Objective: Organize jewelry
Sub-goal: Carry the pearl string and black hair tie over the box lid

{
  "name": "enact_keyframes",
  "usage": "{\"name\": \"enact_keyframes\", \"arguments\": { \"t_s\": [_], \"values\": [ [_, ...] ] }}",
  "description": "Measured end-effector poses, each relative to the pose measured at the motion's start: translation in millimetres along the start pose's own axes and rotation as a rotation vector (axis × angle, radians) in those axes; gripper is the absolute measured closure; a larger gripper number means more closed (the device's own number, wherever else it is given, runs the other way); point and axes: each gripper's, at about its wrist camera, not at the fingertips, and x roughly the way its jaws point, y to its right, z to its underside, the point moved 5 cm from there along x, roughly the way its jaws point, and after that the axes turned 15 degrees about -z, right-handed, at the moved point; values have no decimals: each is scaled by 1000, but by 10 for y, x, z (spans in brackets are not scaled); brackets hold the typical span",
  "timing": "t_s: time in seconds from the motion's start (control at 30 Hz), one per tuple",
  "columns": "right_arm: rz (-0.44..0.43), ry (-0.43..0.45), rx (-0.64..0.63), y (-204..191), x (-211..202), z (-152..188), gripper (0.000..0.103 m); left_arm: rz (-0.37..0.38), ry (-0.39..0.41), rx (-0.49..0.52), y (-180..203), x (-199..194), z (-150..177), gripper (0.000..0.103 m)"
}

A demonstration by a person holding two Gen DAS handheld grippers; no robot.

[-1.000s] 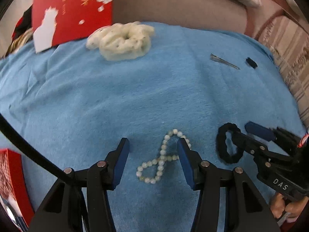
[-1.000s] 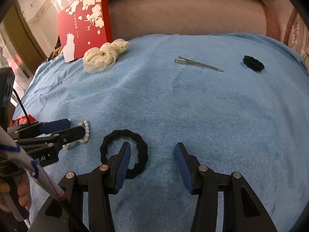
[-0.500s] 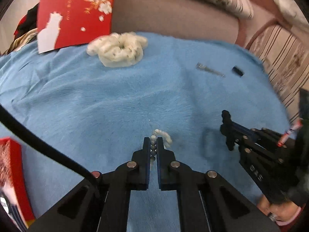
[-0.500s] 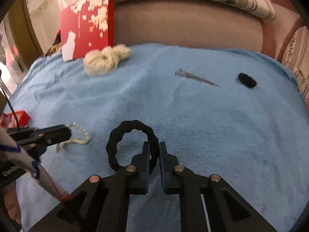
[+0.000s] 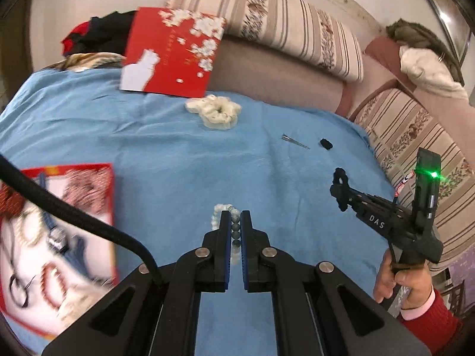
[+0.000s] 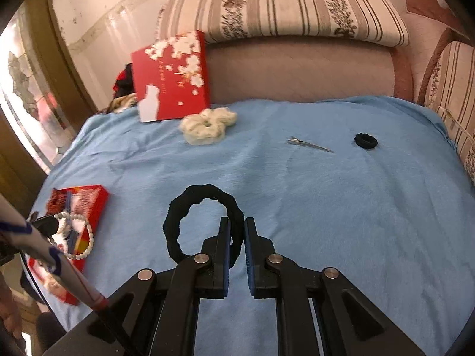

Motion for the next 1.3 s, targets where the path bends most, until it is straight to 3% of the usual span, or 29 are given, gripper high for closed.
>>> {"name": "enact_keyframes", "arguments": {
  "t_s": [0.27,0.6,0.73,0.93,1.3],
  "values": [
    [-71,-18,-69,-602,-99,150,93,-105,14,-67,-770,-502,214,98],
    [-174,-79,-191,-1548,239,275,93,-227,-4,-200,-1909,-723,384,98],
    [-208,-122,-249,-1950,500,321,93,-235,-24,-248,-2236,-616,426,98],
    [-239,-190,-322,-2429,920,415,93,-214,-64,-289,-2416,-293,450,98],
    [-229,-291,-401,-2888,1691,474,93,-227,-148,-316,-2781,385,509,98]
  ]
}}
